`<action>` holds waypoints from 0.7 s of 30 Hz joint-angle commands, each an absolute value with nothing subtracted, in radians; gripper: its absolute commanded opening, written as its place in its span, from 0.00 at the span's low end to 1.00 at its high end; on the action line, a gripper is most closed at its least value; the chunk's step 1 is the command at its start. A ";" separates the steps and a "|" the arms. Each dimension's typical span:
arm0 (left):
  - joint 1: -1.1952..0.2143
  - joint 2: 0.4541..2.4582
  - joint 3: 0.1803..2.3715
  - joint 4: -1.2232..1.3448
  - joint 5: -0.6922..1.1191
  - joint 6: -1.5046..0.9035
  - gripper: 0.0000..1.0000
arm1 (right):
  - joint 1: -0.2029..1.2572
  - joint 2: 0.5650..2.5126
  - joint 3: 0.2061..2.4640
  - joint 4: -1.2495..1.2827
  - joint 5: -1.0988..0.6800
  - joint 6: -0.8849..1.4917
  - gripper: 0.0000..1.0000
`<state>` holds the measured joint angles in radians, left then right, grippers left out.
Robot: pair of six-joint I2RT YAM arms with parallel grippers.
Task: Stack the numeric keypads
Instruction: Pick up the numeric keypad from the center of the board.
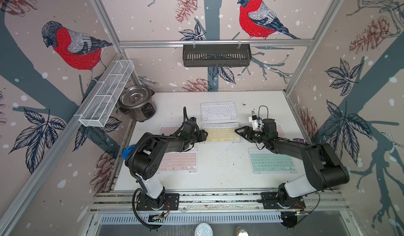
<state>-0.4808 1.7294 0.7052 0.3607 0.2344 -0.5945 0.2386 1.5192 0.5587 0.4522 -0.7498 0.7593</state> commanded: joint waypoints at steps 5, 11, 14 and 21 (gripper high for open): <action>-0.485 1.733 0.686 0.230 0.346 -0.615 0.58 | 0.244 1.503 0.543 0.531 -0.873 0.795 0.68; -0.485 1.727 0.675 0.233 0.346 -0.617 0.58 | 0.244 1.495 0.544 0.530 -0.867 0.796 0.67; -0.485 1.726 0.673 0.232 0.340 -0.617 0.58 | 0.244 1.495 0.550 0.519 -0.857 0.789 0.67; -0.485 1.723 0.673 0.238 0.338 -0.624 0.58 | 0.244 1.512 0.571 0.470 -0.832 0.758 0.64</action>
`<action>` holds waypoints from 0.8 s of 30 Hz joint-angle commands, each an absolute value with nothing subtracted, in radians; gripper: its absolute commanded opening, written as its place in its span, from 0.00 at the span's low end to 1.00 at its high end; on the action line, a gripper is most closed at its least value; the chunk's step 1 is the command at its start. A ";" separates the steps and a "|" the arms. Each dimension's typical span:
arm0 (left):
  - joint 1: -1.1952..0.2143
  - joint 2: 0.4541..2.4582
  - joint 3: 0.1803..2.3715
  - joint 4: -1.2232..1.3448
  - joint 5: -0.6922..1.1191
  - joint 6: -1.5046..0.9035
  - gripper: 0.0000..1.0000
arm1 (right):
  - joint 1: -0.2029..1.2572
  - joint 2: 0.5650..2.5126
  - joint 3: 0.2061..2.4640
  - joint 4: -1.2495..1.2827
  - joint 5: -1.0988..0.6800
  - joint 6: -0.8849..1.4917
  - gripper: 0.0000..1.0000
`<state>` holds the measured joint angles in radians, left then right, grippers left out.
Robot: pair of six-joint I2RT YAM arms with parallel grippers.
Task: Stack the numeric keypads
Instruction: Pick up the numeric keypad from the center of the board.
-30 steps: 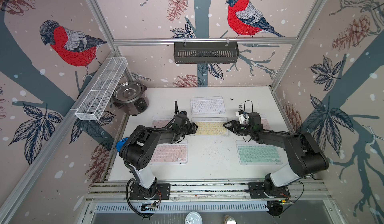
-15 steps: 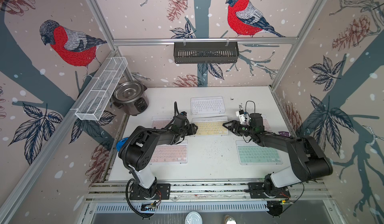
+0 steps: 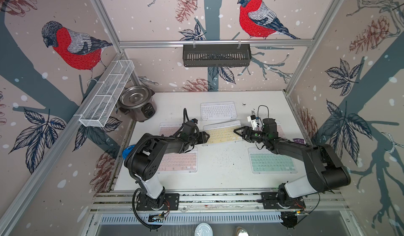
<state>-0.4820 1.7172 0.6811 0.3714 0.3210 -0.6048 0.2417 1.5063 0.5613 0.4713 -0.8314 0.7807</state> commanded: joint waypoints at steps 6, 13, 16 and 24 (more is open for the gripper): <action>-0.485 1.726 0.672 0.248 0.346 -0.627 0.58 | 0.256 1.535 0.584 0.452 -0.821 0.743 0.62; -0.486 1.728 0.663 0.254 0.349 -0.630 0.58 | 0.267 1.546 0.595 0.449 -0.810 0.739 0.60; -0.486 1.729 0.663 0.257 0.350 -0.633 0.58 | 0.269 1.548 0.598 0.444 -0.808 0.736 0.60; -0.486 1.727 0.663 0.264 0.350 -0.638 0.58 | 0.273 1.559 0.600 0.427 -0.789 0.724 0.58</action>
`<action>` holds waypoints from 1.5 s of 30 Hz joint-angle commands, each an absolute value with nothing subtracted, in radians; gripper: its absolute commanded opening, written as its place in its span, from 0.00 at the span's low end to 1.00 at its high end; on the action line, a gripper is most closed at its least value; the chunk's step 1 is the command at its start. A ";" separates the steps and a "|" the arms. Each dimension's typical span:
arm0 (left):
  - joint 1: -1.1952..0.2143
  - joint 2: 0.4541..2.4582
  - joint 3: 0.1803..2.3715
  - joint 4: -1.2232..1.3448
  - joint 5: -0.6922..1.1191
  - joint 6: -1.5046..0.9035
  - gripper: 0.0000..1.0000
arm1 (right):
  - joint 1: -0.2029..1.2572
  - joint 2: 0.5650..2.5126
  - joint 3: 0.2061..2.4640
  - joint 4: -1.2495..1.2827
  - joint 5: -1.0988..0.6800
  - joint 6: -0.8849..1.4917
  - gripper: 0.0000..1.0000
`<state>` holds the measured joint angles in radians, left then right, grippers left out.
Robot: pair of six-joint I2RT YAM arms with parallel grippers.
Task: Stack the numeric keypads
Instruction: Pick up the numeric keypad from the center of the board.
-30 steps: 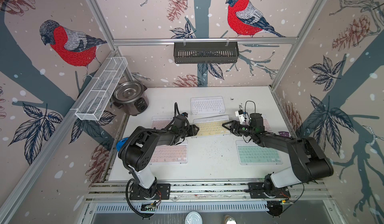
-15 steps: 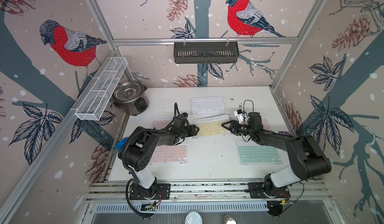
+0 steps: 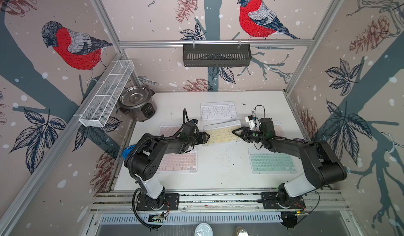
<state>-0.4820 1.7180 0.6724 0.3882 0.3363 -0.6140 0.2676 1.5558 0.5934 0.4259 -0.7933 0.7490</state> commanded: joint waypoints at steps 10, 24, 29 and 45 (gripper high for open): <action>-0.488 1.727 0.657 0.283 0.351 -0.649 0.57 | 0.283 1.574 0.600 0.424 -0.775 0.715 0.56; -0.491 1.727 0.663 0.279 0.348 -0.649 0.57 | 0.287 1.585 0.594 0.424 -0.765 0.713 0.42; -0.491 1.706 0.663 0.269 0.333 -0.656 0.57 | 0.278 1.582 0.592 0.418 -0.768 0.712 0.30; -0.489 1.527 0.702 0.172 0.303 -0.663 0.57 | 0.216 1.486 0.584 0.415 -0.859 0.724 0.07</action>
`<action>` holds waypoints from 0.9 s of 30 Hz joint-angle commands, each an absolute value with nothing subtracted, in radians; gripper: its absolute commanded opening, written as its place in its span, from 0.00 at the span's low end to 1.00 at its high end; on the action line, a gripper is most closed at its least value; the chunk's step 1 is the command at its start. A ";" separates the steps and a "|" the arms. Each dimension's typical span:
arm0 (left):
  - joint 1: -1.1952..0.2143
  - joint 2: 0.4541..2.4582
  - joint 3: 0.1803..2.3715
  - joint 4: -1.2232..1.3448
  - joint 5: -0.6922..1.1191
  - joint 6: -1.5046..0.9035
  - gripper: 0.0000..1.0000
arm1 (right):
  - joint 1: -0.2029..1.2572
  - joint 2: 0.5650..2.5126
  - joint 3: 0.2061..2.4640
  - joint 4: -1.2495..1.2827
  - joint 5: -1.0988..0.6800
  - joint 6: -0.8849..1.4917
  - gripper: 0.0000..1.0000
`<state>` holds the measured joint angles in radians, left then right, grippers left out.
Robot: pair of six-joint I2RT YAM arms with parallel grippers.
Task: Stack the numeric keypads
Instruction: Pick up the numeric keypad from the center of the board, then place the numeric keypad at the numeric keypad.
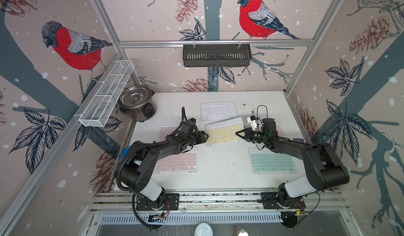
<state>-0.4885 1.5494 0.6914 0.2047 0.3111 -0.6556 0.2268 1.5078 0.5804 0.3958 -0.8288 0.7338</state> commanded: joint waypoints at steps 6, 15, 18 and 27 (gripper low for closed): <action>-0.489 1.449 0.701 0.129 0.285 -0.658 0.57 | 0.178 1.441 0.617 0.423 -0.914 0.739 0.07; -0.488 1.382 0.673 0.093 0.241 -0.661 0.58 | 0.164 1.507 0.752 0.433 -0.945 0.741 0.07; -0.486 1.366 0.662 0.086 0.226 -0.664 0.58 | 0.157 1.564 0.812 0.461 -0.966 0.759 0.07; -0.476 1.351 0.648 0.061 0.216 -0.662 0.58 | 0.150 1.795 0.999 0.584 -1.023 0.858 0.09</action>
<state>-0.4805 1.3563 0.6510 0.0750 0.2314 -0.6559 0.1505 1.7569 0.9615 0.4740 -0.9737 0.8120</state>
